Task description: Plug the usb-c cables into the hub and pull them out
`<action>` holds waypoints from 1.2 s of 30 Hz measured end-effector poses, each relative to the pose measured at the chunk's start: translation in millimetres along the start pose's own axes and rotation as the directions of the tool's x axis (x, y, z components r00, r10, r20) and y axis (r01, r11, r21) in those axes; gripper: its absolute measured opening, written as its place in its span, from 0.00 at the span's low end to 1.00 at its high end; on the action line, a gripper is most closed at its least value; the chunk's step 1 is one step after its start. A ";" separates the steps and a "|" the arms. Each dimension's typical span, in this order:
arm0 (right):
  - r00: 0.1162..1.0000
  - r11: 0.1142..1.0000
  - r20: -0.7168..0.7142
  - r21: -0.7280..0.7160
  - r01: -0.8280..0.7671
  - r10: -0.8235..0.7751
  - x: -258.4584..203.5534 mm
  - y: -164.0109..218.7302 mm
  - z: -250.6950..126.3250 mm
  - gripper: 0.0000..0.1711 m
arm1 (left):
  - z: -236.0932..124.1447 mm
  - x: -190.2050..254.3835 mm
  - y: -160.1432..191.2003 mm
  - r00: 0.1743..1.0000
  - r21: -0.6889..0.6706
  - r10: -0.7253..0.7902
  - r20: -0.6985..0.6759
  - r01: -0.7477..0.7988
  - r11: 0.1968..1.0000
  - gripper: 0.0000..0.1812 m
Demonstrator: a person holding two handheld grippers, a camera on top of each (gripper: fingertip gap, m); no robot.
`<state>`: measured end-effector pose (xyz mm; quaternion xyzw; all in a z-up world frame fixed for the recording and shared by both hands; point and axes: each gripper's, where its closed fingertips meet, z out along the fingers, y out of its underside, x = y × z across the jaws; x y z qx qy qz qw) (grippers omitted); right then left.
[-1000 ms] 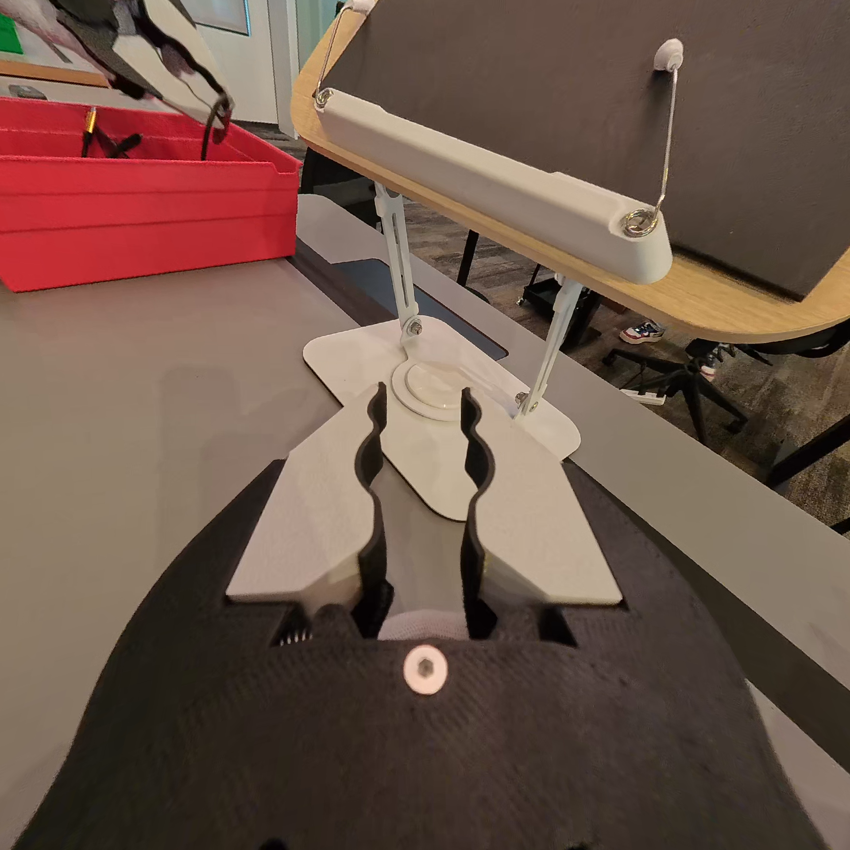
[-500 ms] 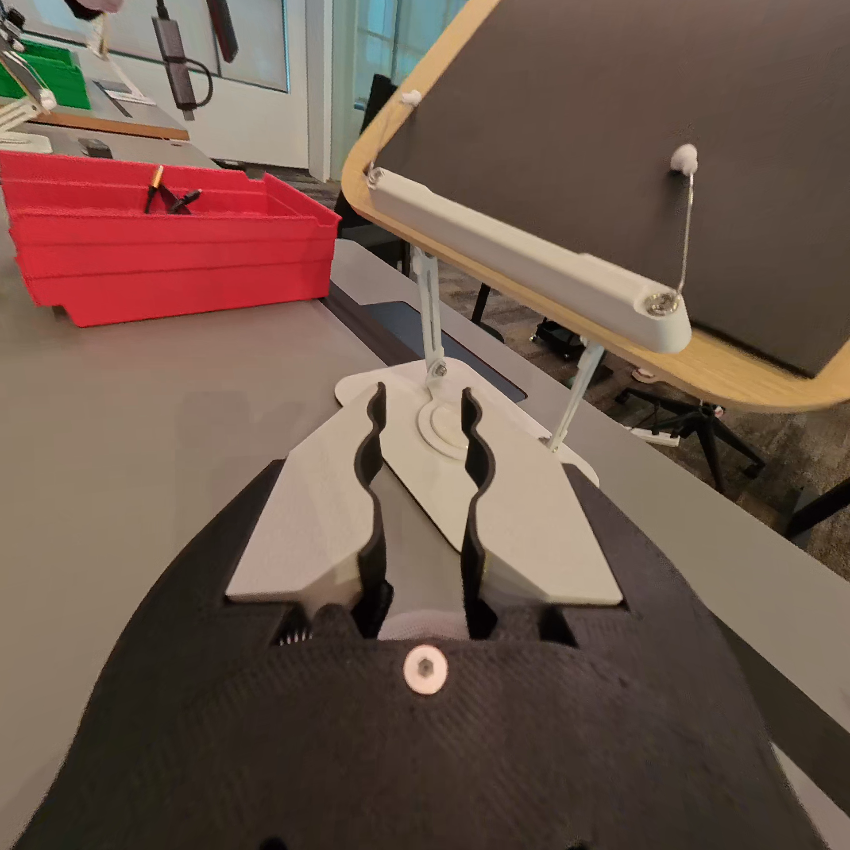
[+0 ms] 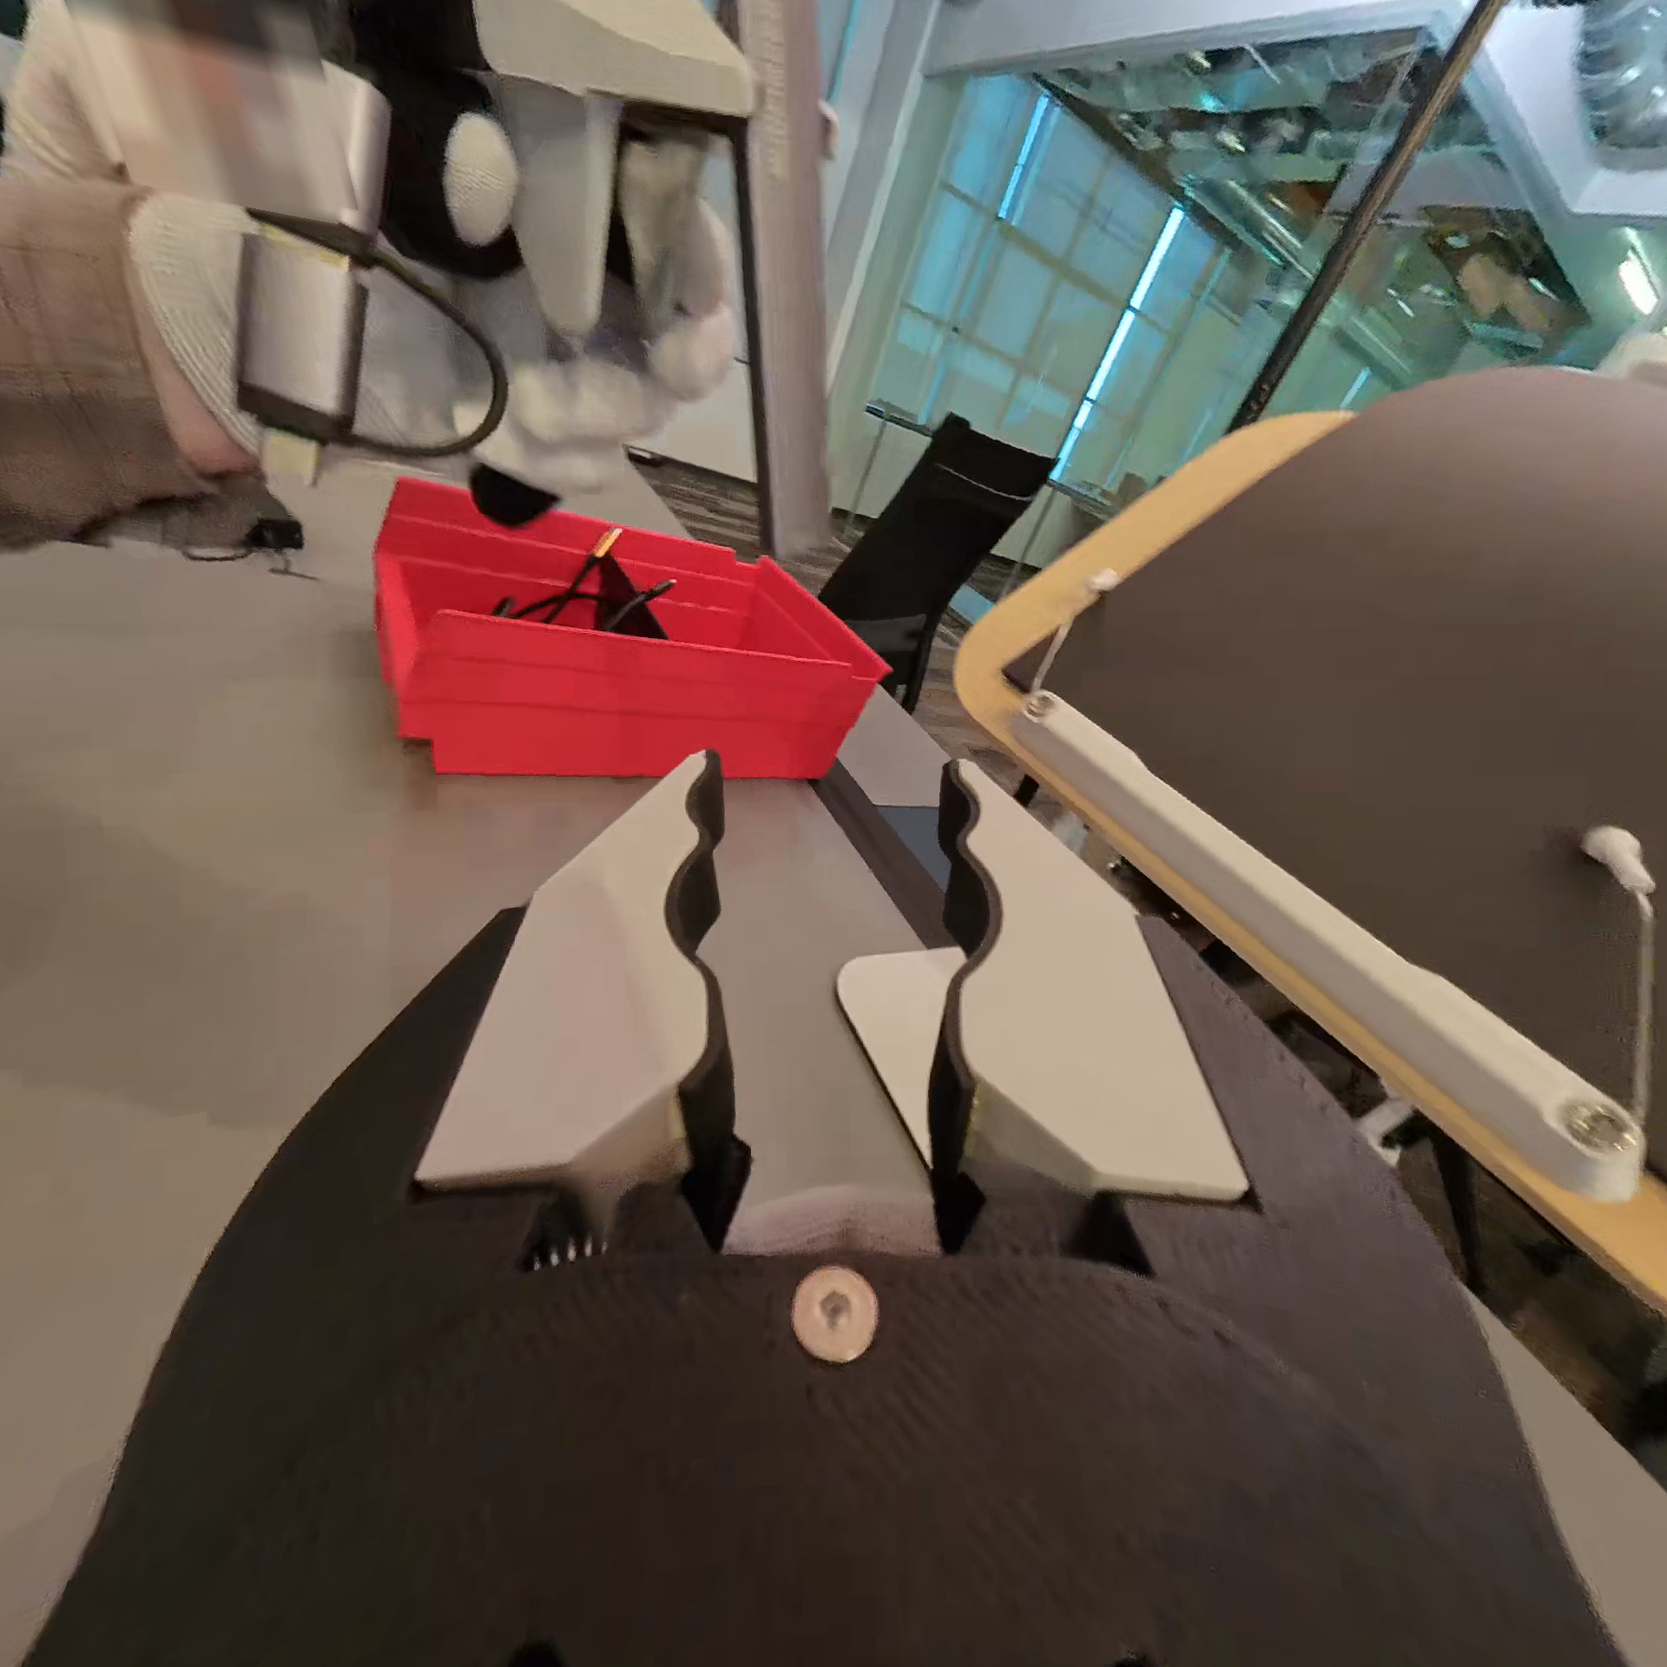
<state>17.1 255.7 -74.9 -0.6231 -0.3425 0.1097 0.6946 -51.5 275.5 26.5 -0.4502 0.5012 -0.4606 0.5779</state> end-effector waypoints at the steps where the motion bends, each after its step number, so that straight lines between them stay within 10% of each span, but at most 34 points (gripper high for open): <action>1: 0.999 1.000 0.034 0.007 0.001 -0.001 -6.9 -1.5 0.8 0.27 | 8.4 10.9 4.3 0.999 0.015 -0.027 -0.036 0.028 1.000 0.13; 11: 0.887 0.949 0.376 0.049 -0.310 0.270 -27.7 -8.9 -22.5 0.29 | 49.5 82.0 41.8 0.855 -0.015 -0.226 -0.467 0.248 0.969 0.13; 23: 0.521 0.786 0.740 -0.014 -0.618 0.424 -68.5 -31.6 -39.5 0.07 | 60.3 107.7 40.2 0.567 -0.142 -0.339 -0.751 0.363 0.921 0.13; 31: 0.398 0.434 0.625 0.103 -0.895 0.671 9.4 -35.3 -28.7 0.04 | 89.8 20.7 58.4 0.923 -0.127 -0.277 -0.267 0.251 0.960 0.17; 36: 0.277 0.253 0.579 0.123 -0.960 0.767 36.9 -17.2 -26.4 0.03 | 54.4 -11.3 51.7 0.967 -0.137 0.215 0.138 -0.196 0.971 0.21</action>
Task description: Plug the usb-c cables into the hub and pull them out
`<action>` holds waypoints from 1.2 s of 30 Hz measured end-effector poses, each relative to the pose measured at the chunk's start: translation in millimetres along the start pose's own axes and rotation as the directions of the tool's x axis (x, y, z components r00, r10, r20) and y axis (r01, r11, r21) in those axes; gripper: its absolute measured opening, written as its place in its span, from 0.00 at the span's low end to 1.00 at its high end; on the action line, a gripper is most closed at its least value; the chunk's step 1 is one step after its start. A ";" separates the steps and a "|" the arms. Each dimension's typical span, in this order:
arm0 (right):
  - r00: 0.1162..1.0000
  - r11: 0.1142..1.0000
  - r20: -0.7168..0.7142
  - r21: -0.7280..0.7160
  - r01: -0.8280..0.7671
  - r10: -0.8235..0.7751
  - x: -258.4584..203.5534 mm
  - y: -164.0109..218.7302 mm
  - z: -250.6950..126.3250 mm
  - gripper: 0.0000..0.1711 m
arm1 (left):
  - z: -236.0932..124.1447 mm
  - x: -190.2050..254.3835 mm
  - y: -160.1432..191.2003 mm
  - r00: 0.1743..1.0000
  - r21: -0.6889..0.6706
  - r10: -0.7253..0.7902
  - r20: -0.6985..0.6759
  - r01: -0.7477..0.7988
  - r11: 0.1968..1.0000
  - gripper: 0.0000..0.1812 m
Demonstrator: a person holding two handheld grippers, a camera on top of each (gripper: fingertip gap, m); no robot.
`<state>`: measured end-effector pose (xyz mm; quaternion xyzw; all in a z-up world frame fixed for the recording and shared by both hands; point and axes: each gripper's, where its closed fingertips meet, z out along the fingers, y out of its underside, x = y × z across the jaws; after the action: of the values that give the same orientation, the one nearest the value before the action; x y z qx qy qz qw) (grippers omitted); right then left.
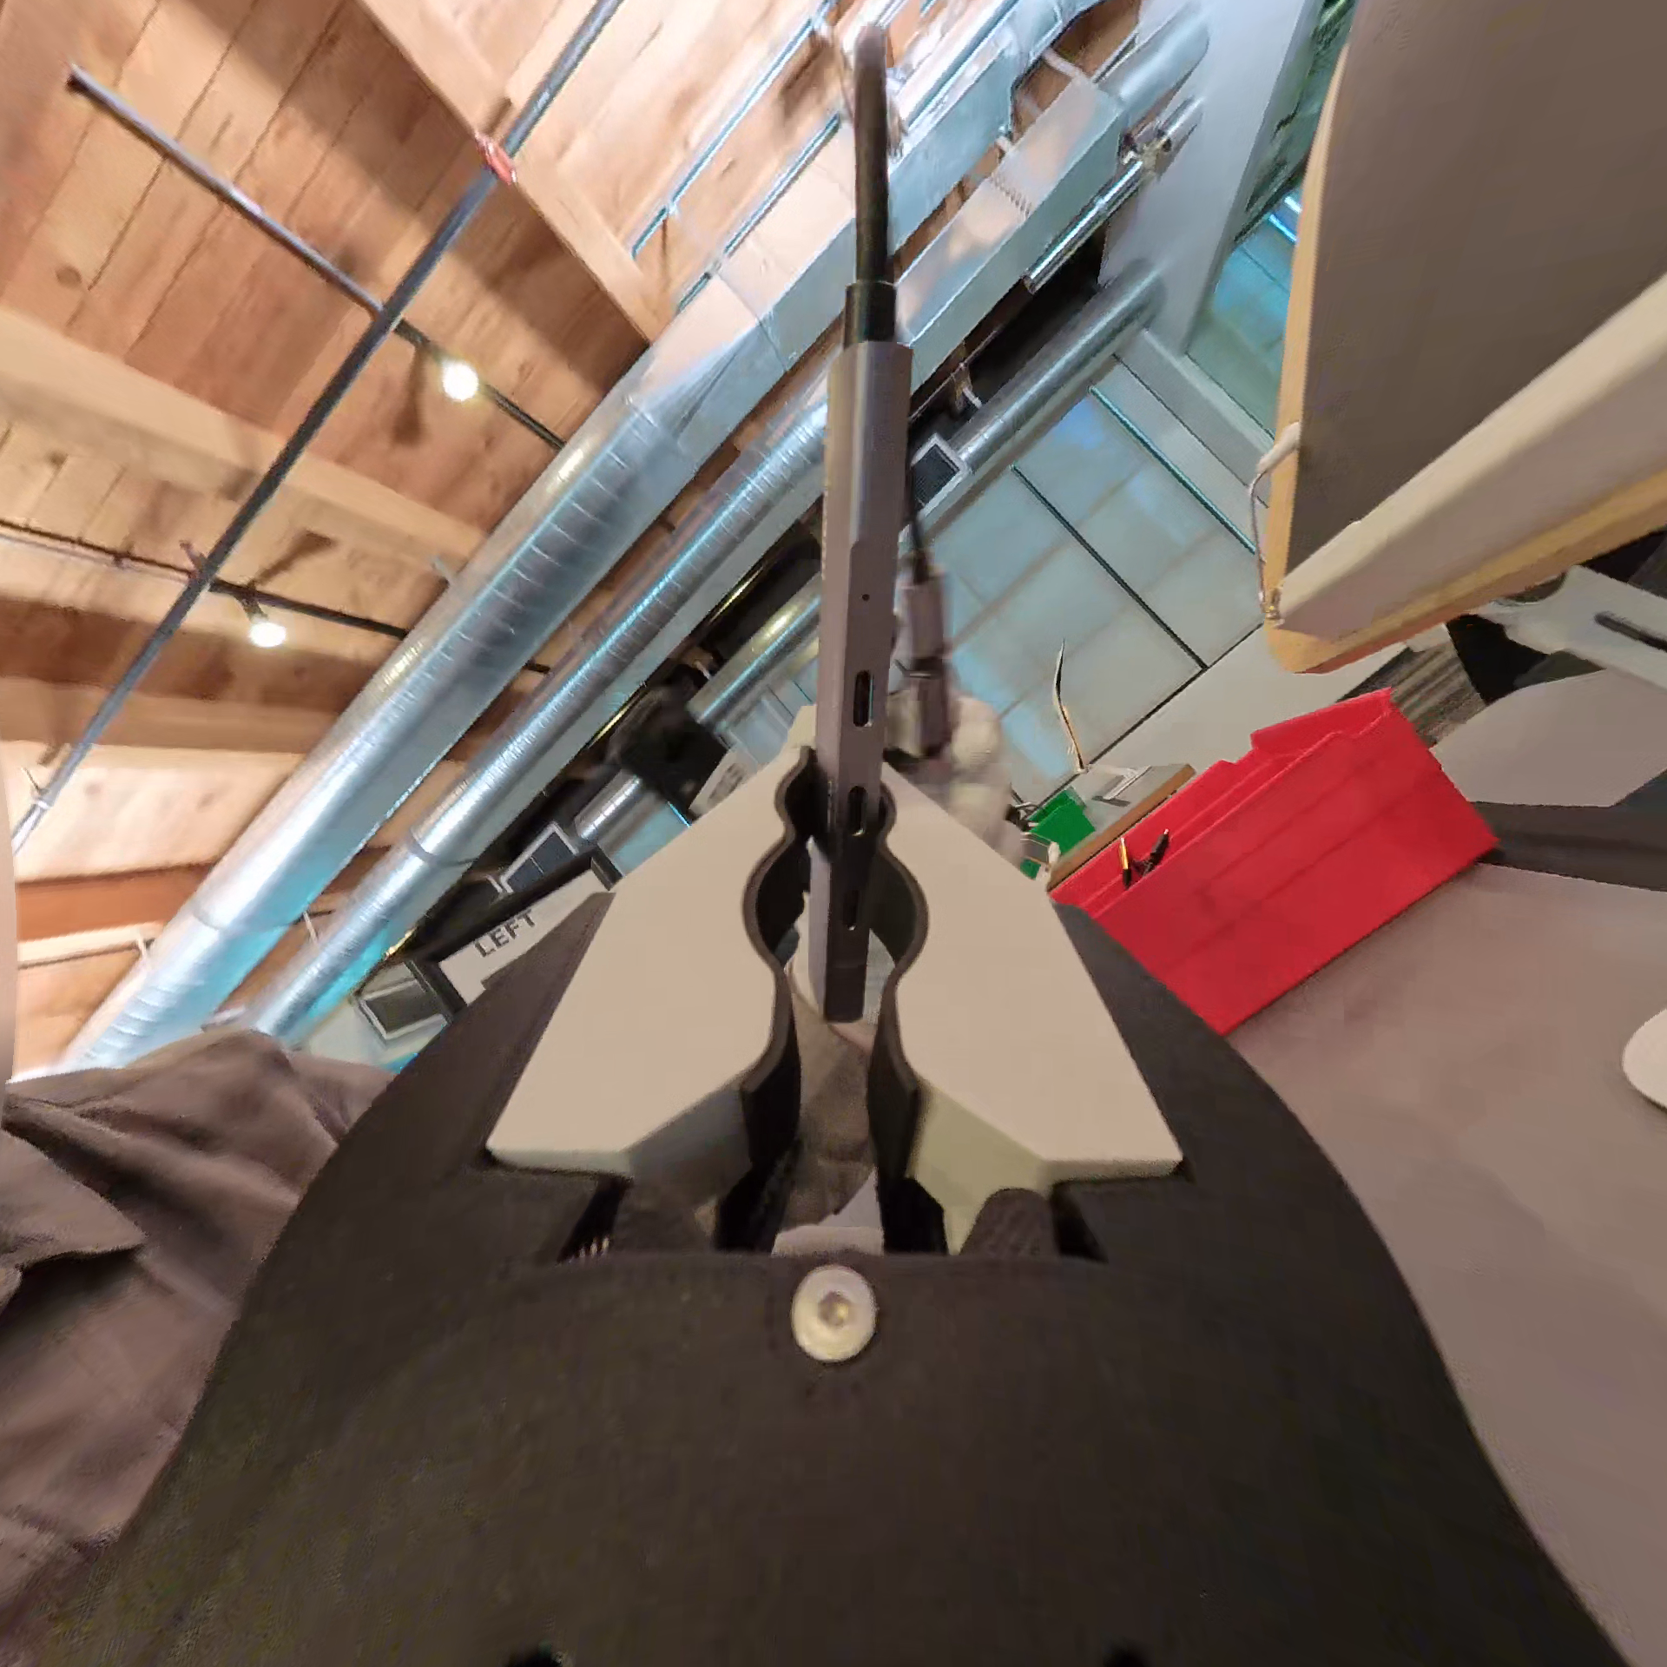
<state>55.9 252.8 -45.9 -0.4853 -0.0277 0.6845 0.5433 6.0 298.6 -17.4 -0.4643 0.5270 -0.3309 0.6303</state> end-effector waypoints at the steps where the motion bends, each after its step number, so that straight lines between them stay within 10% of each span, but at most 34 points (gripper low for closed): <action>1: 1.000 1.000 -0.016 0.009 -0.011 0.011 3.2 -0.8 -0.7 0.03 | -6.2 2.5 -1.4 0.987 -0.028 0.147 0.066 -0.146 0.989 0.22; 6: 0.994 0.995 -0.068 0.053 -0.079 0.082 9.5 -2.8 0.8 0.03 | -7.1 55.0 0.6 0.588 -0.198 0.793 0.159 -0.768 0.609 0.25; 14: 0.978 0.979 -0.060 0.067 -0.195 0.199 9.8 11.0 11.4 0.03 | 26.8 95.3 28.9 0.163 -0.211 0.973 0.164 -0.958 0.196 0.20; 25: 0.945 0.955 -0.137 0.055 -0.291 0.296 26.3 27.0 13.2 0.03 | 33.5 87.1 41.2 0.034 -0.233 0.991 0.127 -0.971 0.063 0.05; 36: 0.940 0.963 -0.210 0.055 -0.265 0.270 36.8 26.4 9.3 0.16 | 25.1 88.1 48.3 0.169 -0.205 0.983 0.078 -0.962 0.181 0.05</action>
<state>32.7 274.9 -79.3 -0.5486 0.1063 0.6957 0.4514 46.7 241.6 -93.6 -0.0840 0.6550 0.2226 0.7172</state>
